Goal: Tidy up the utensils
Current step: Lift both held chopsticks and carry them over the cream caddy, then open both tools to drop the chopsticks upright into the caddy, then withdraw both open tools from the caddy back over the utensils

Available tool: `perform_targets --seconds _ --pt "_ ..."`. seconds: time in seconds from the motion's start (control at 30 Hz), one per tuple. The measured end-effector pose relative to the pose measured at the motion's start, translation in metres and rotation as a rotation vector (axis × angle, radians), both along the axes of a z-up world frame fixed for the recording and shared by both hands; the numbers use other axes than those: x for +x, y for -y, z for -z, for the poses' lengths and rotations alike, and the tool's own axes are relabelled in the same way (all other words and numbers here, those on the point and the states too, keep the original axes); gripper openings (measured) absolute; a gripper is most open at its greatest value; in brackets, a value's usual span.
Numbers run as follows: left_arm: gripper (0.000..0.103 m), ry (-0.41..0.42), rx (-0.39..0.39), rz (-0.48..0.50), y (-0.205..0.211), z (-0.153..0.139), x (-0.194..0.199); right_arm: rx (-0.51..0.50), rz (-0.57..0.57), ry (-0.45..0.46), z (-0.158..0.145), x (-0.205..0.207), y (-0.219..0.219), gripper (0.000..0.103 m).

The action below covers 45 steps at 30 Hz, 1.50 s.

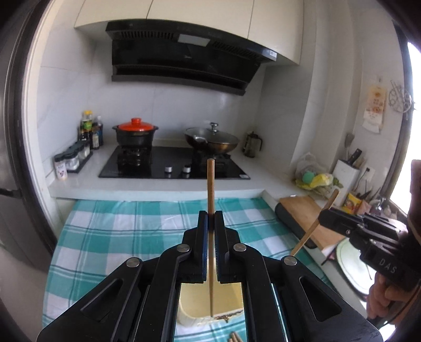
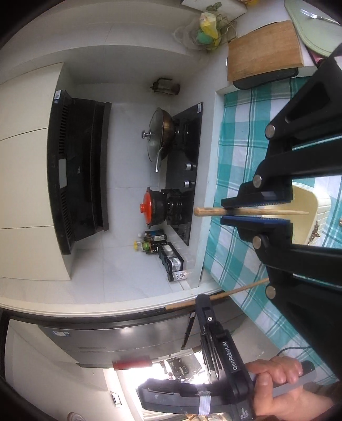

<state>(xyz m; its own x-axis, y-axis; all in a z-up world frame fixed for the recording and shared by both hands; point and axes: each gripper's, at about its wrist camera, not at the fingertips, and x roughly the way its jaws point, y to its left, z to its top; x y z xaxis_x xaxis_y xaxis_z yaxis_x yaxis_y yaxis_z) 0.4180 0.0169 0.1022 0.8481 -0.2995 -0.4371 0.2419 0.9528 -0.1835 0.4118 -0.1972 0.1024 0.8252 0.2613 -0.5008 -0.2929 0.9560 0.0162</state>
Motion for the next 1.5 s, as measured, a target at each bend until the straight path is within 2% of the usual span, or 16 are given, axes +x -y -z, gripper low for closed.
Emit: perform_targets --seconds 0.33,0.5,0.63,0.67,0.7,0.77,0.83,1.0,1.17,1.3,1.5 --pt "0.002 -0.190 0.032 -0.010 0.018 0.073 0.072 0.006 -0.002 -0.302 0.093 0.092 -0.004 0.007" --pt "0.002 -0.251 0.081 -0.007 0.030 0.103 0.089 -0.011 0.027 -0.377 0.131 0.115 -0.001 0.007" --pt "0.005 -0.256 0.119 -0.014 0.035 0.114 0.093 -0.011 0.033 -0.386 0.143 0.124 0.000 0.008" --pt "0.016 -0.257 0.121 -0.017 0.035 0.115 0.094 -0.005 0.037 -0.383 0.143 0.124 0.001 0.009" --pt "0.034 -0.257 0.120 -0.027 0.035 0.115 0.093 -0.005 0.040 -0.381 0.142 0.125 0.002 0.013" --pt "0.052 -0.240 0.116 -0.059 0.030 0.111 0.088 0.002 0.045 -0.375 0.140 0.125 0.004 0.033" --pt "0.057 -0.227 0.111 -0.072 0.023 0.104 0.079 0.012 0.052 -0.360 0.135 0.122 0.007 0.035" --pt "0.069 -0.214 0.121 -0.095 0.001 0.081 0.035 0.013 0.050 -0.302 0.111 0.087 0.018 0.035" --pt "0.080 -0.208 0.180 -0.092 -0.023 0.071 -0.038 -0.019 0.053 -0.263 0.090 0.024 0.038 0.039" --pt "0.083 -0.235 0.215 -0.090 -0.036 0.082 -0.097 -0.035 0.068 -0.235 0.080 -0.036 0.060 0.042" --pt "0.085 -0.270 0.205 -0.099 -0.040 0.119 -0.173 -0.085 0.114 -0.172 0.082 -0.123 0.079 0.042"
